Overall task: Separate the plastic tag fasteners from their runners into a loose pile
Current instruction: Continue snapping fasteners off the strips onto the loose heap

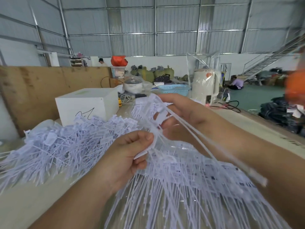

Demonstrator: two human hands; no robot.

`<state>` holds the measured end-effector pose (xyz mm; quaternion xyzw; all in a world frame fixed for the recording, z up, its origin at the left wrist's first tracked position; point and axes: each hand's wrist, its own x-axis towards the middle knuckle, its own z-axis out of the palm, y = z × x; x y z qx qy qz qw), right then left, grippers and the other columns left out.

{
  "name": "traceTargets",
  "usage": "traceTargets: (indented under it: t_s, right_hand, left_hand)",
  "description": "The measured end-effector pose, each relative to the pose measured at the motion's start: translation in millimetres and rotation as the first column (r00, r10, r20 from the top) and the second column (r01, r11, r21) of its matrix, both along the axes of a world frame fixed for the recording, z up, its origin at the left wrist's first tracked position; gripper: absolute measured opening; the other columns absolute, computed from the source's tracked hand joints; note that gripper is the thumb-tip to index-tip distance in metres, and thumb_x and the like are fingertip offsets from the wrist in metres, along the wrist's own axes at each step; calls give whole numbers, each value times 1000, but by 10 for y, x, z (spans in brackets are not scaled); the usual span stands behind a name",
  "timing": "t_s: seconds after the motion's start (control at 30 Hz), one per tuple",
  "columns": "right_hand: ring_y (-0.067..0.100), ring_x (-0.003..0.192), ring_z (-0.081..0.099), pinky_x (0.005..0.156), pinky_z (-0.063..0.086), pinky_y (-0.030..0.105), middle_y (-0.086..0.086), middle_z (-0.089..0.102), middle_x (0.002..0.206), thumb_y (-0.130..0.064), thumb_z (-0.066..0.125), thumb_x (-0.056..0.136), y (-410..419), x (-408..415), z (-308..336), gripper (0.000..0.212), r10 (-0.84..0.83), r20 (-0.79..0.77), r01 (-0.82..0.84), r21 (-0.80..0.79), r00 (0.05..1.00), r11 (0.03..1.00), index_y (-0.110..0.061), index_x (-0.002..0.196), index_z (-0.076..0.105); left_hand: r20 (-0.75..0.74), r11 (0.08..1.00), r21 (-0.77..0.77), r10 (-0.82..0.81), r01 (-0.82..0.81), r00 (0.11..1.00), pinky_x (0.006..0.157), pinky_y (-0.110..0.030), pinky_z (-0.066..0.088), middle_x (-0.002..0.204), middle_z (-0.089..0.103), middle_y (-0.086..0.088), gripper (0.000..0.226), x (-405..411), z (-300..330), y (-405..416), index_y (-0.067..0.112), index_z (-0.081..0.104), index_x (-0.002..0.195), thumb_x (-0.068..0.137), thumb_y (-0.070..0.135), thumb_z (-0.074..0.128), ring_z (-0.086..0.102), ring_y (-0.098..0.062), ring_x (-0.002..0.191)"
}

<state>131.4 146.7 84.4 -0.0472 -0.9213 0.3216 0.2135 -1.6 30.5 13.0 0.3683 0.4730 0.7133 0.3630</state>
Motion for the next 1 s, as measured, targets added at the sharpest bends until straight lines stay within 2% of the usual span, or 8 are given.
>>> traceTargets:
  t_s: [0.13,0.23,0.33,0.5,0.63,0.8,0.9,1.0]
  right_hand:
    - [30,82,61,80,51,44,13,62,85,-9,57,95,-89,101,51,10,-17,-107,9,-72,994,997,-16,89,61]
    - [14,60,51,59,46,35,-1,54,70,-13,51,93,5,270,23,18,-109,-154,158,355,982,921,-27,81,51]
    - [7,58,43,58,47,36,-7,47,68,-22,53,94,110,238,127,20,-327,-142,330,695,934,639,-28,81,39]
    - [-1,77,62,75,51,30,-16,63,100,-33,74,82,289,369,365,42,-131,209,98,163,969,982,-55,111,53]
    - [11,101,68,85,53,23,-11,70,112,-17,73,70,289,560,550,46,145,275,-108,-144,951,984,-41,109,70]
    - [0,70,64,66,40,21,-11,70,80,-76,53,74,93,526,470,52,-377,314,274,327,871,904,-27,75,73]
    - [12,69,57,65,47,29,-5,58,79,-55,50,91,-11,305,85,34,-533,319,259,612,783,747,-24,80,58]
    - [13,79,62,76,54,35,-5,63,88,-33,49,95,-24,151,-246,18,-404,307,240,454,862,858,-21,97,62]
  left_hand:
    - [-61,997,-25,76,-78,995,46,-21,34,51,51,6,11,-55,16,-14,20,73,67,64,12,79,35,-9,46]
    - [-67,947,-48,315,-319,947,43,-20,40,58,52,2,7,-143,20,-4,21,76,66,71,17,73,38,-11,50]
    - [-55,872,-25,487,-489,871,45,-22,45,57,45,-3,25,-252,31,-17,23,77,65,87,14,68,40,-13,47]
    - [-361,818,16,541,-575,760,61,-32,42,46,49,10,20,-307,17,-42,19,70,71,91,16,66,42,-10,39]
    - [-496,786,37,551,-618,671,59,-30,36,67,64,18,26,-293,16,-39,25,68,69,89,10,65,49,2,44]
    - [-554,834,78,492,-547,671,57,-29,36,73,62,14,23,-126,10,-17,34,67,73,90,18,64,47,1,47]
    - [-615,886,109,416,-451,670,56,-22,44,73,60,12,16,44,-22,-6,35,65,78,90,24,63,49,-2,50]
    - [-682,906,125,375,-405,628,56,-14,45,75,62,16,17,136,-63,6,40,64,80,90,26,62,57,-3,55]
